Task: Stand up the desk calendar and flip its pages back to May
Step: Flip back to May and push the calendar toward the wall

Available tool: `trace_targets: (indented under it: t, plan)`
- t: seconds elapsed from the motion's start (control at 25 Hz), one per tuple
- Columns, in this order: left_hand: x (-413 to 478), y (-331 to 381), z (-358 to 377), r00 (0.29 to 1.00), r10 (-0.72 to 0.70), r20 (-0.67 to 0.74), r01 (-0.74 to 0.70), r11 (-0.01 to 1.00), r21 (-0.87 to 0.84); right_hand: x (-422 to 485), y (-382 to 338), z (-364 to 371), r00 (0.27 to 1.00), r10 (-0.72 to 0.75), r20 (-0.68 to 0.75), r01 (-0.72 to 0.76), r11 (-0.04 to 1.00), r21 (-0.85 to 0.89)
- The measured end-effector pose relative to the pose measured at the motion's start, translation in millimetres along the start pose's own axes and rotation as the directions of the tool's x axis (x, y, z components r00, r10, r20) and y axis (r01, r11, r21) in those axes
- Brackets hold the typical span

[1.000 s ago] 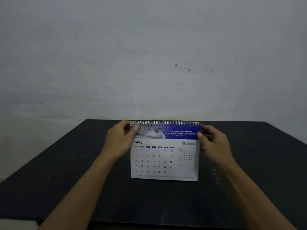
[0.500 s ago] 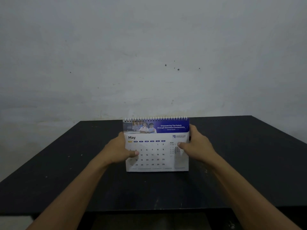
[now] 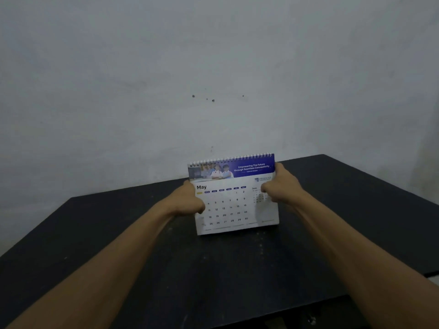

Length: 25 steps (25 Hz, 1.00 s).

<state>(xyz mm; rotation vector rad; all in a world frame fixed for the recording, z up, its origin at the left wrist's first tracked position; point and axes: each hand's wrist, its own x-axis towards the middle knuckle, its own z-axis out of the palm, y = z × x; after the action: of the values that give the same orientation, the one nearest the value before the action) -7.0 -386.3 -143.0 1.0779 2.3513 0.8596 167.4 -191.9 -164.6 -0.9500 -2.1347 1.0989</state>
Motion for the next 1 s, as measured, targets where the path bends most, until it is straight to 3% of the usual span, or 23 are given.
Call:
trace_targets:
  t: [0.52,1.0]
  plan:
    - [235.0,132.7,104.0,0.984,0.140,0.112,-0.120,0.978,-0.169,230.2,94.1,-102.5,0.946,0.139,-0.292,-0.121,0.990,0.079]
    - [269.8,127.9,125.6,0.961,0.249,0.120,-0.219,0.950,-0.222,268.2,130.8,-99.2,0.942,0.103,-0.319,-0.091,0.995,0.052]
